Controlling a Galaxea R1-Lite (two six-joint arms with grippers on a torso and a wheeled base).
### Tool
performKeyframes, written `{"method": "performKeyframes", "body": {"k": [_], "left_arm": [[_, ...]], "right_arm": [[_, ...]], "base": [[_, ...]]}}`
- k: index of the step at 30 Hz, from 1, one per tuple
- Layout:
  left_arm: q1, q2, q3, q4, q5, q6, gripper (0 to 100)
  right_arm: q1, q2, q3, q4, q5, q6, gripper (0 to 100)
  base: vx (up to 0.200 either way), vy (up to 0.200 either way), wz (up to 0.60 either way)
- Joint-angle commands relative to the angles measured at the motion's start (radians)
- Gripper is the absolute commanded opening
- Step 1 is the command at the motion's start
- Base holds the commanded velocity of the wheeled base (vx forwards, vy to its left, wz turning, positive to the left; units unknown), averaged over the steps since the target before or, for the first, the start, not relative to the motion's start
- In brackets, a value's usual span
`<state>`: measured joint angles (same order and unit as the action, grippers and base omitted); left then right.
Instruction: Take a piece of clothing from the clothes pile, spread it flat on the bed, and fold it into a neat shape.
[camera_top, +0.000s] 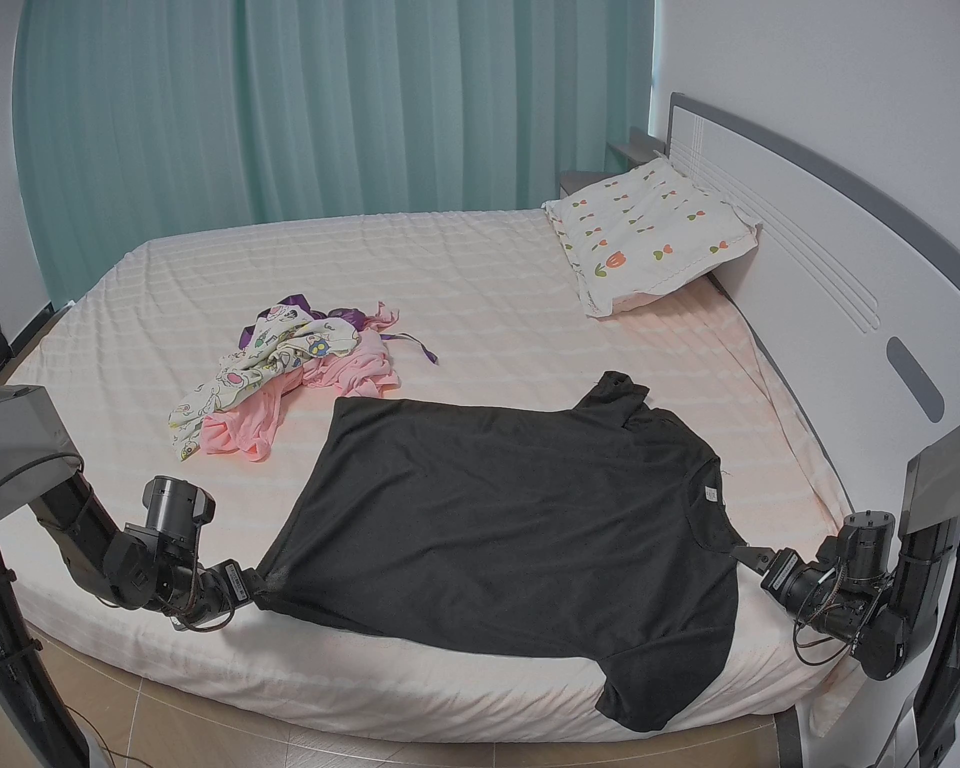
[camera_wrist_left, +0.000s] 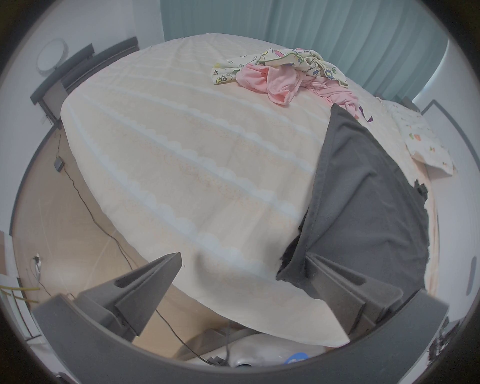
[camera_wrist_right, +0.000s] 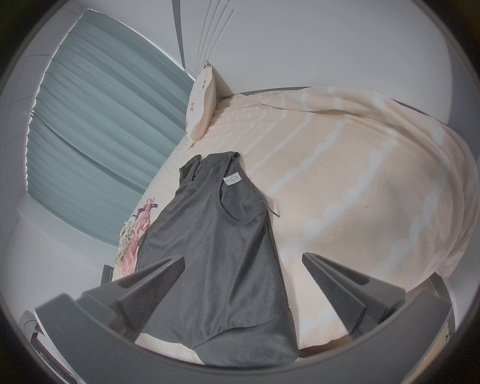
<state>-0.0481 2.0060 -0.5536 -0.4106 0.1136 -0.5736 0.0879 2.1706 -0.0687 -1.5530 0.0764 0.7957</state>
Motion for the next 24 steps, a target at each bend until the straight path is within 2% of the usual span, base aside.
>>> {"method": "performKeyframes", "body": {"k": [1, 5, 8, 12, 16, 19, 24], "left_arm": [[-0.006, -0.019, 0.004, -0.004, -0.029, -0.034, 100], [-0.022, -0.016, 0.004, -0.004, -0.111, -0.1, 100], [-0.047, -0.007, 0.009, -0.005, -0.143, -0.134, 100], [-0.078, 0.013, 0.035, -0.054, -0.146, -0.138, 100], [-0.085, 0.016, 0.084, -0.157, -0.146, -0.14, 100], [-0.085, 0.028, 0.1, -0.178, -0.144, -0.14, 100], [-0.087, 0.097, 0.104, -0.237, -0.135, -0.19, 100]], "right_arm": [[0.003, 0.031, 0.001, -0.012, 0.0, -0.001, 100], [0.004, 0.049, 0.006, -0.012, 0.002, -0.001, 100], [0.01, 0.051, 0.02, -0.012, 0.008, -0.004, 100], [0.013, 0.051, 0.029, -0.012, 0.016, -0.012, 100], [0.013, 0.051, 0.03, -0.012, 0.017, -0.012, 100], [0.013, 0.051, 0.03, -0.012, 0.017, -0.012, 100], [0.023, 0.052, 0.043, -0.012, 0.019, -0.012, 100]], "base": [[0.0, 0.0, 0.0], [0.0, 0.0, 0.0], [0.0, 0.0, 0.0], [0.0, 0.0, 0.0], [0.0, 0.0, 0.0], [0.0, 0.0, 0.0], [0.0, 0.0, 0.0]]}}
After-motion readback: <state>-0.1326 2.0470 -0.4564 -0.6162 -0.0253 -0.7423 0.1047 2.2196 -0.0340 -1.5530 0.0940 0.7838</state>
